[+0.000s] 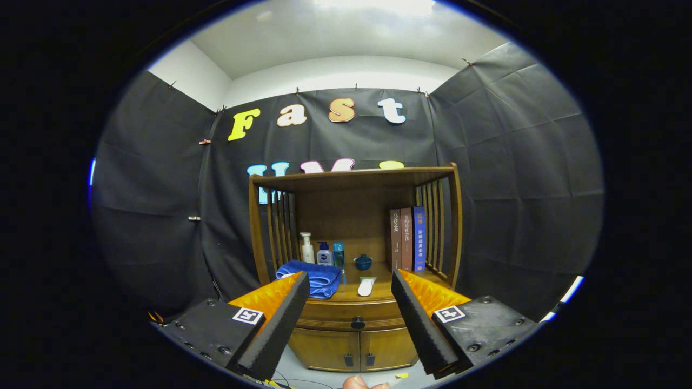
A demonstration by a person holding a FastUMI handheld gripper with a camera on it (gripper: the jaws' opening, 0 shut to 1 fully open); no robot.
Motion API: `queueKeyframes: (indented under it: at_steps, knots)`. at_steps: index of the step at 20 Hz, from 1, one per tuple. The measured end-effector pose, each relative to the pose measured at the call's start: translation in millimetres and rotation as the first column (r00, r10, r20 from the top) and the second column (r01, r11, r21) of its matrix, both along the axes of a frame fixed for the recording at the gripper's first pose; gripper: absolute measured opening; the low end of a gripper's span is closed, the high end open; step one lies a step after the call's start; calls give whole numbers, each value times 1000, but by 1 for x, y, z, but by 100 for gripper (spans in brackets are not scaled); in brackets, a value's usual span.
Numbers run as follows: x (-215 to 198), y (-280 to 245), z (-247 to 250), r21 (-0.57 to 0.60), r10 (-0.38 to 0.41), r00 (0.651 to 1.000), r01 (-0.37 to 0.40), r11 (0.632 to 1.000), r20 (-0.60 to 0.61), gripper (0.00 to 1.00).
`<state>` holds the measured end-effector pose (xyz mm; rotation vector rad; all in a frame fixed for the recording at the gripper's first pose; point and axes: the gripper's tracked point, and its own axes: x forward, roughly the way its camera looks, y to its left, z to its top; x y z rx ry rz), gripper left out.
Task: Pull open the drawer, take out the items inside it, and place them on the countertop above the cabinet.
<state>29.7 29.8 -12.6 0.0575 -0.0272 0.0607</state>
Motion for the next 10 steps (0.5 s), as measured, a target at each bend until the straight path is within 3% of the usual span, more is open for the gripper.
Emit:
queueKeyframes:
  at_steps: [10]
  knots:
    - [-21, -2, -7, 3, 3, 999, -3, 1000, -32, 99]
